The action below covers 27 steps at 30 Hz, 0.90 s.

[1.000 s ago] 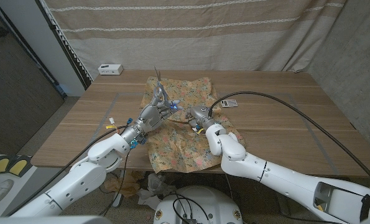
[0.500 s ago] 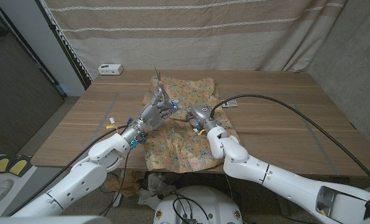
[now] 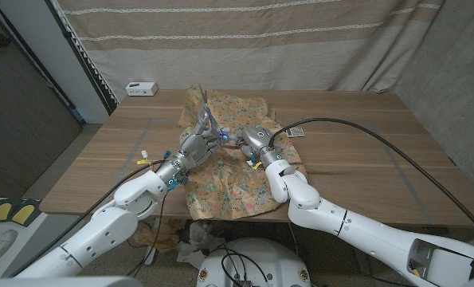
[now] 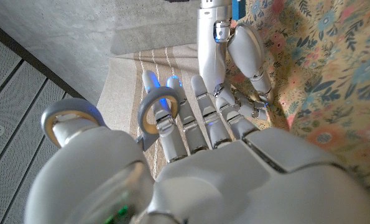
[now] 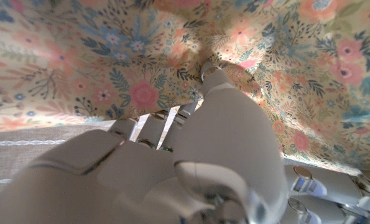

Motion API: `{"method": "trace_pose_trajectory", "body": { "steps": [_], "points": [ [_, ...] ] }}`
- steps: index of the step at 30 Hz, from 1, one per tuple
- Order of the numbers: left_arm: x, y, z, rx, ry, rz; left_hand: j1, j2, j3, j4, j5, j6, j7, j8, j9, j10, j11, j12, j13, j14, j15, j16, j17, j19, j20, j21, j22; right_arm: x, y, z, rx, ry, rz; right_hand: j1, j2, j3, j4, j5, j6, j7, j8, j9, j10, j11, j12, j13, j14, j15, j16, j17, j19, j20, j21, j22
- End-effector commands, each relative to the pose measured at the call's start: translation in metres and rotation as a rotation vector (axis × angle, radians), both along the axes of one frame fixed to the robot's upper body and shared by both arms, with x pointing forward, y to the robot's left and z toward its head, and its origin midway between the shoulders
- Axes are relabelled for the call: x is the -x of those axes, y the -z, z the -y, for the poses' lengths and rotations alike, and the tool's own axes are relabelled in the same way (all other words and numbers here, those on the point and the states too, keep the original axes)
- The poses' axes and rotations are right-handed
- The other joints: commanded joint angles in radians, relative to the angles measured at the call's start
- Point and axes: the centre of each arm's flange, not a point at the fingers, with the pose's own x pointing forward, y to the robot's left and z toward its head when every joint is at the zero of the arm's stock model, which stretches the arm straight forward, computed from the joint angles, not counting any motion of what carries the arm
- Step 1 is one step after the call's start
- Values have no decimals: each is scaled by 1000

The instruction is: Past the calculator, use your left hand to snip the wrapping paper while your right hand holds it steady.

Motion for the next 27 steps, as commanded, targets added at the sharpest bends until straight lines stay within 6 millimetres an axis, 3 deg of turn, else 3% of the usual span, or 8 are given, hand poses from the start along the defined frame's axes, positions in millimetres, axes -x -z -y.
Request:
{"method": "trace_pose_trajectory", "body": {
  "steps": [1,14,27],
  "points": [
    [1,1,1,-1,16,-6,4,6,-2,5,7,-1,3,-3,3,118,-108,6,1,11,-161,-4,2,6,-5,-1,2,6,-14,-5,66,-23,116,9,1,6,0,-1,10,1,4,3,48,-33,49,32,-1,-171,-3,-1,5,-9,5,2],
    [3,2,-2,3,8,-6,4,7,-2,6,9,-2,4,-4,4,118,-108,7,0,11,-161,-7,2,6,-4,-2,2,7,-24,-5,86,-15,127,10,0,8,0,-6,17,0,2,1,54,-32,55,37,2,-172,-7,-3,8,-15,8,3],
    [4,5,-5,4,6,-12,5,7,-2,7,10,-1,4,-4,4,117,-108,8,0,12,-161,-9,3,6,-4,-2,2,-21,-43,30,116,112,211,9,-1,8,1,-11,21,-6,-1,0,51,-33,54,39,5,-171,-10,-3,5,-16,8,3]
  ]
}}
